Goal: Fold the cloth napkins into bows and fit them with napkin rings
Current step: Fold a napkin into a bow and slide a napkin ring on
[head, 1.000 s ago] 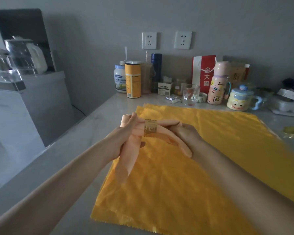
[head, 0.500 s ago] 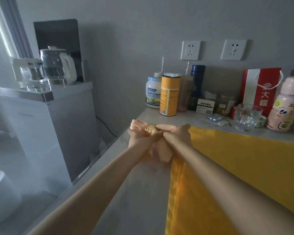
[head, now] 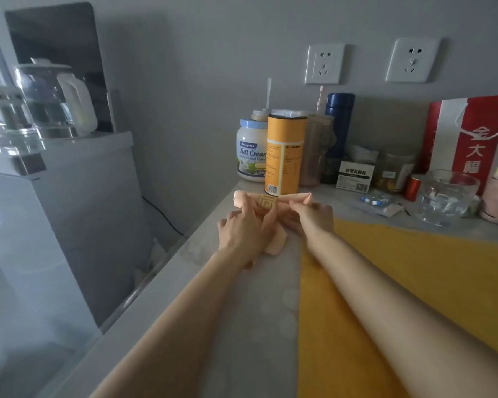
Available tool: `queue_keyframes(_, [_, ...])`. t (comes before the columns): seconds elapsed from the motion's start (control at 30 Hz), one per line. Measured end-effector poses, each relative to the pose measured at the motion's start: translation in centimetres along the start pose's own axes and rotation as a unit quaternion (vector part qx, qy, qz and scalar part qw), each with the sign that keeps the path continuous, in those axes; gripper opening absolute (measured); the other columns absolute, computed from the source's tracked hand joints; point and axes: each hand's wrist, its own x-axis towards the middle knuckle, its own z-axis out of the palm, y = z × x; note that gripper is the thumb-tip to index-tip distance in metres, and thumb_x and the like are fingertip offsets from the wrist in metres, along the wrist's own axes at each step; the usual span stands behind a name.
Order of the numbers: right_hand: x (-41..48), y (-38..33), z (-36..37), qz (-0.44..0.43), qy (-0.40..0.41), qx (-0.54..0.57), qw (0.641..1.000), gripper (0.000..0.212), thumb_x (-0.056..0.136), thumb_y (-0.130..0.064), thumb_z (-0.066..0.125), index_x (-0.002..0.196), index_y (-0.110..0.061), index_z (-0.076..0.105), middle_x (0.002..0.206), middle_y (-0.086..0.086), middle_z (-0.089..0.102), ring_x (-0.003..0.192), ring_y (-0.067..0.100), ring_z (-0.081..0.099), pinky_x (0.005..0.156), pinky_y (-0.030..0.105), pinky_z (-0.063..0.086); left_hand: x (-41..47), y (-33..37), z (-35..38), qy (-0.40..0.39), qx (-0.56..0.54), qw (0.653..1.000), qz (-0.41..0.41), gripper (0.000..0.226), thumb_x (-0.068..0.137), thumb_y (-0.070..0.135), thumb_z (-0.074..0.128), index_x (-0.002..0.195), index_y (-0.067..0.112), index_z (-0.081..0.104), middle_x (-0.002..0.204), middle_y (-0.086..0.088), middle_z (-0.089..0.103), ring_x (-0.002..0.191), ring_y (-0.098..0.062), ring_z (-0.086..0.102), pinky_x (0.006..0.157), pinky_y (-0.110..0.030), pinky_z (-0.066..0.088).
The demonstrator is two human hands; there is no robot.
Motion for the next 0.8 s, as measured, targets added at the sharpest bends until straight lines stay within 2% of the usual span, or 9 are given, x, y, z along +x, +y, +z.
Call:
queue_keyframes(0.07, [-0.3,0.1,-0.6,-0.035,-0.029,-0.007,0.999,0.037,0.078,-0.015,0.071,0.110,-0.007,0.054,0.104,0.009,0.064,0.090,0.024,0.064,0.083,0.037,0.054,0.8,-0.4,0.4,-0.038,0.018,0.999,0.020,0.085,0.089,0.063,0.031,0.147,0.011,0.000,0.108,-0.007,0.063,0.106,-0.024,0.056,0.100,-0.040,0.026])
queue_keyframes(0.13, [-1.1,-0.2,-1.7,-0.060,-0.073,-0.052,0.994,0.017,0.080,-0.009,0.067,0.092,-0.016,0.058,0.095,0.004,0.065,0.082,0.017,0.062,0.076,0.029,0.053,0.9,-0.5,0.5,-0.050,0.063,0.996,0.029,0.095,0.085,0.069,0.031,0.149,0.009,-0.005,0.115,-0.007,0.062,0.107,-0.023,0.056,0.102,-0.042,0.028])
queue_keyframes(0.2, [-2.1,-0.6,-3.1,-0.095,-0.092,-0.117,0.984,0.019,0.084,-0.006,0.059,0.084,-0.025,0.055,0.092,-0.001,0.062,0.080,0.012,0.057,0.070,0.024,0.046,0.4,-0.1,0.3,-0.057,0.074,0.996,0.010,0.108,0.080,0.074,0.040,0.147,0.007,-0.010,0.127,-0.009,0.055,0.117,-0.026,0.051,0.103,-0.047,0.031])
queue_keyframes(0.3, [-3.7,-0.9,-6.1,-0.096,-0.103,-0.177,0.974,0.035,0.085,-0.007,0.058,0.120,-0.015,0.057,0.115,0.005,0.059,0.106,0.021,0.057,0.090,0.031,0.048,-1.4,1.1,-1.0,-0.076,0.084,0.993,-0.026,0.112,0.072,0.078,0.047,0.148,0.012,-0.002,0.146,-0.009,0.033,0.133,-0.031,0.033,0.108,-0.057,0.020])
queue_keyframes(0.37, [-4.9,-1.1,-8.8,-0.084,-0.113,-0.192,0.971,0.040,0.085,-0.007,0.059,0.125,-0.011,0.053,0.116,0.007,0.060,0.103,0.023,0.060,0.095,0.037,0.049,-3.5,2.1,-1.9,-0.086,0.132,0.987,-0.029,0.106,0.075,0.078,0.042,0.148,0.012,0.003,0.152,-0.012,0.018,0.141,-0.031,0.015,0.109,-0.062,0.006])
queue_keyframes(0.43, [-6.2,-1.1,-11.7,-0.066,-0.145,-0.177,0.971,0.031,0.088,-0.005,0.057,0.119,-0.008,0.055,0.102,0.010,0.063,0.091,0.022,0.064,0.087,0.034,0.054,-5.8,3.1,-2.5,-0.077,0.161,0.984,-0.015,0.104,0.079,0.077,0.034,0.149,0.009,-0.002,0.156,-0.013,0.002,0.144,-0.029,-0.003,0.109,-0.062,-0.004])
queue_keyframes(0.53, [-9.2,-0.6,-16.5,-0.040,-0.173,-0.143,0.974,0.013,0.092,-0.006,0.056,0.104,-0.004,0.057,0.086,0.009,0.064,0.076,0.017,0.063,0.066,0.021,0.054,-10.2,6.4,-3.0,-0.098,0.172,0.979,0.049,0.093,0.088,0.069,0.025,0.148,0.009,-0.011,0.157,-0.012,-0.014,0.143,-0.028,-0.017,0.109,-0.059,-0.012])
queue_keyframes(0.67, [-13.0,0.5,-23.4,-0.047,-0.151,-0.154,0.975,0.009,0.088,-0.006,0.060,0.093,0.000,0.063,0.091,0.015,0.065,0.081,0.019,0.062,0.067,0.017,0.053,-18.5,12.6,-2.4,-0.189,0.169,0.953,0.169,0.082,0.092,0.061,0.030,0.150,0.011,0.000,0.157,-0.013,-0.009,0.143,-0.028,-0.018,0.110,-0.057,-0.012])
queue_keyframes(0.8, [-16.0,0.2,-29.5,-0.047,-0.103,-0.169,0.979,0.010,0.091,-0.002,0.054,0.096,-0.001,0.063,0.095,0.016,0.067,0.081,0.020,0.063,0.062,0.015,0.054,-26.4,18.0,-1.2,-0.299,0.172,0.897,0.276,0.080,0.093,0.059,0.033,0.150,0.012,0.005,0.157,-0.013,-0.007,0.143,-0.029,-0.018,0.110,-0.057,-0.013])
